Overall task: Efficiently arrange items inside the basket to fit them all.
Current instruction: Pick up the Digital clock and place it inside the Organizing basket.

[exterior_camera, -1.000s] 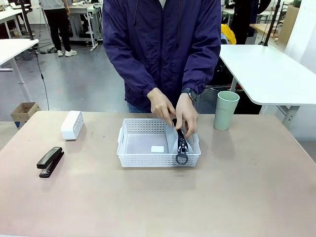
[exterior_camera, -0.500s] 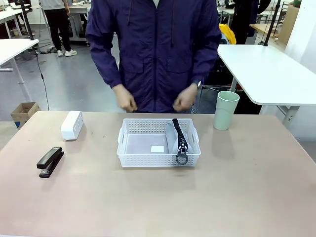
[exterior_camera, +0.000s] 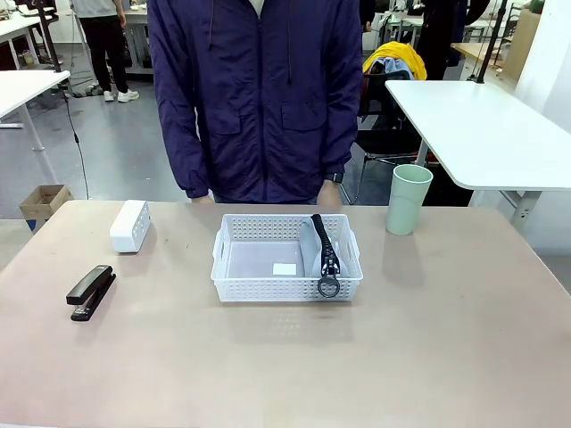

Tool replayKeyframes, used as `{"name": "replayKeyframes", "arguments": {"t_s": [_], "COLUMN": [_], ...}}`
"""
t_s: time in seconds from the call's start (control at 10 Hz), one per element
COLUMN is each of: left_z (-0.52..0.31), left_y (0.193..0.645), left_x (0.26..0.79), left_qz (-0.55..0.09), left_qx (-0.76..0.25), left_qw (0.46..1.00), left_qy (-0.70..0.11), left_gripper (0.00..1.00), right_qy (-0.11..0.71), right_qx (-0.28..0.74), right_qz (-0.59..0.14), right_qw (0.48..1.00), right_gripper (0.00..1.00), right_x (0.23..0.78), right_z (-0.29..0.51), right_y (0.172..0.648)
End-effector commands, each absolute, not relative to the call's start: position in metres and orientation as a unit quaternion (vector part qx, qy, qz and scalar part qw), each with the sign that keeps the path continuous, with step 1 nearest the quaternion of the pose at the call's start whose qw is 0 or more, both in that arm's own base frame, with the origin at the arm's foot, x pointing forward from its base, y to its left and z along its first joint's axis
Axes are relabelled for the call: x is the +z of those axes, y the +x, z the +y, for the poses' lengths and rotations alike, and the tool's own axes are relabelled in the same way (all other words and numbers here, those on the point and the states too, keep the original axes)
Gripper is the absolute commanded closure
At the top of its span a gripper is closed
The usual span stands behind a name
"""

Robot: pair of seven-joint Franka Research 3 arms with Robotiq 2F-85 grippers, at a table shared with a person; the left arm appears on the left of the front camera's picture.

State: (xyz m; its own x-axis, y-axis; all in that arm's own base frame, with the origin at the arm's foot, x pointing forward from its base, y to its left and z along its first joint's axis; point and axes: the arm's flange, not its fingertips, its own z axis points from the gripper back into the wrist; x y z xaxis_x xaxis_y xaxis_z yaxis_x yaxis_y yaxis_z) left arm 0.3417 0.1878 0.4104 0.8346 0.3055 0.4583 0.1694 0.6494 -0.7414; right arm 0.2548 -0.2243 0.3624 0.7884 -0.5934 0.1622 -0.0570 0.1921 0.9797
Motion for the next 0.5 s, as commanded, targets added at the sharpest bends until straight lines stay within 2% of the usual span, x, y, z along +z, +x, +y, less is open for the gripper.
{"name": "replayKeyframes", "arguments": {"t_s": [0.0, 0.3, 0.4], "left_z": [0.146, 0.075, 0.055], "left_y": [0.381, 0.440, 0.451], "left_x": [0.451, 0.460, 0.462], "left_qz": [-0.194, -0.107, -0.132], "left_qx": [-0.005, -0.061, -0.077], "left_qw": [0.927, 0.980, 0.978], "left_qy": [-0.320, -0.154, -0.140], "left_gripper": [0.00, 0.00, 0.00], "right_qy": [0.611, 0.611, 0.611], "right_qx": [-0.181, -0.181, -0.181], "right_qz": [-0.277, -0.277, -0.277], "right_qw": [0.719, 0.719, 0.719], "right_gripper": [0.00, 0.00, 0.00], "right_x": [0.364, 0.364, 0.364], "right_z": [-0.224, -0.224, -0.224], "right_y": [0.255, 0.255, 0.255]}}
